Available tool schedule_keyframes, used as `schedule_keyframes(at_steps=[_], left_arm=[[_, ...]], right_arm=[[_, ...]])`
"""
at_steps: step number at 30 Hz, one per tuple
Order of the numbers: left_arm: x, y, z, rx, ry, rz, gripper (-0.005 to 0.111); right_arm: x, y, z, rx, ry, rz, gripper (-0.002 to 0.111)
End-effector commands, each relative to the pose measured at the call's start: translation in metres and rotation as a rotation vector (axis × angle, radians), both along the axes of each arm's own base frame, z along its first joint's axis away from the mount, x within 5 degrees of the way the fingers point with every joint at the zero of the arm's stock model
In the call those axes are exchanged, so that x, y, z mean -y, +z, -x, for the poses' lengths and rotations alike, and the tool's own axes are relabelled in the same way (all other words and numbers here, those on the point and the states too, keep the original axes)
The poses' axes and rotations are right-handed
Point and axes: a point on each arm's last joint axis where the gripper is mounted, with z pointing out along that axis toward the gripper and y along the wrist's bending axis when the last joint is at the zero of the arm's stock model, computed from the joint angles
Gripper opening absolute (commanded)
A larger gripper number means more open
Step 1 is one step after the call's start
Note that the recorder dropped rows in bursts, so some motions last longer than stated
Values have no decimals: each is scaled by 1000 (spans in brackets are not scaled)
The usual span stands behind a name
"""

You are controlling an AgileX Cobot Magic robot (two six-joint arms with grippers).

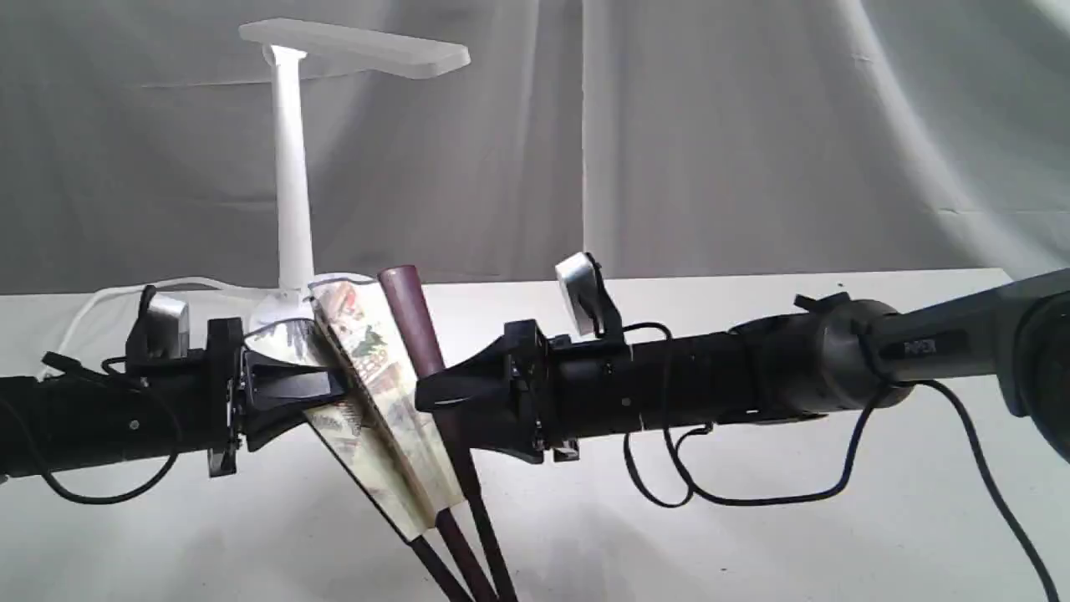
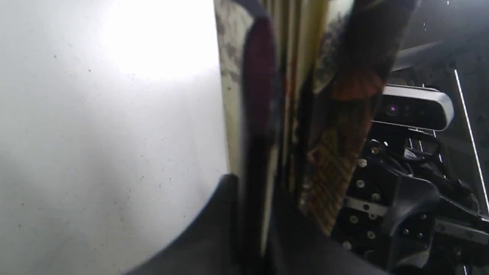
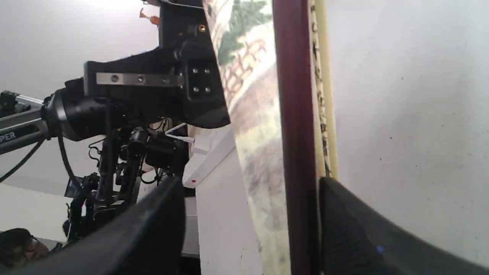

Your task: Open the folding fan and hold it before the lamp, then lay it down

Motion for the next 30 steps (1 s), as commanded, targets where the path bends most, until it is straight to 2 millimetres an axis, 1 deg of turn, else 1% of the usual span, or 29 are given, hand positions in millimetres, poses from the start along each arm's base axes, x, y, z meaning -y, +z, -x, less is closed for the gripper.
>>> schedule_keyframes(at_steps=[1, 5, 8, 13, 17, 21, 26, 28, 30], left_arm=[[3, -2, 3, -35, -37, -31, 0], [3, -3, 5, -58, -51, -36, 0], [4, -4, 5, -86, -51, -29, 0], [15, -4, 8, -97, -84, -32, 0], [19, -4, 8, -97, -96, -32, 0], [19, -3, 8, -95, -93, -32, 0], [19, -3, 8, -100, -86, -26, 0], [19, -3, 8, -123, -80, -17, 0], [19, -3, 8, -125, -80, -17, 0]], right_arm=[[5, 13, -5, 68, -12, -55, 51], [12, 13, -9, 79, -28, -53, 51], [14, 13, -9, 117, -26, -51, 51], [14, 13, -9, 120, -26, -51, 51], [16, 9, -14, 125, -73, 5, 51], [26, 4, -21, 129, -117, 60, 51], [47, -3, -32, 137, -185, 143, 51], [48, -3, -32, 139, -184, 147, 52], [48, -3, -32, 135, -185, 146, 54]])
